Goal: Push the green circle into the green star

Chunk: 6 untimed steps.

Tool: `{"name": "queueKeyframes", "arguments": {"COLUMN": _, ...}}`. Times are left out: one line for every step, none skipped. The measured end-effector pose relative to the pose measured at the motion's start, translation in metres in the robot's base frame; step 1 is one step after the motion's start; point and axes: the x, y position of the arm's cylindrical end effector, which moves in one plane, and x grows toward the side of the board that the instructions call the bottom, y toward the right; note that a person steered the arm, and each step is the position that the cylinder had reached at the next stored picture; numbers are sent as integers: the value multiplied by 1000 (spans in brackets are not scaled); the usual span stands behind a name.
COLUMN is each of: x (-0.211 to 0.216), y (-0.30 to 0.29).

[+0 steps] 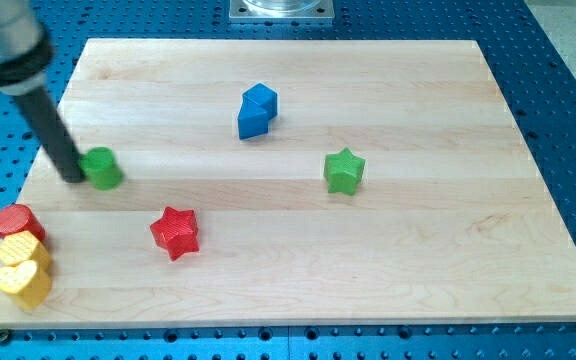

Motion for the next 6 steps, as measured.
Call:
{"name": "queueKeyframes", "arguments": {"x": 34, "y": 86}}
{"name": "queueKeyframes", "arguments": {"x": 45, "y": 63}}
{"name": "queueKeyframes", "arguments": {"x": 52, "y": 84}}
{"name": "queueKeyframes", "arguments": {"x": 46, "y": 81}}
{"name": "queueKeyframes", "arguments": {"x": 18, "y": 79}}
{"name": "queueKeyframes", "arguments": {"x": -1, "y": 146}}
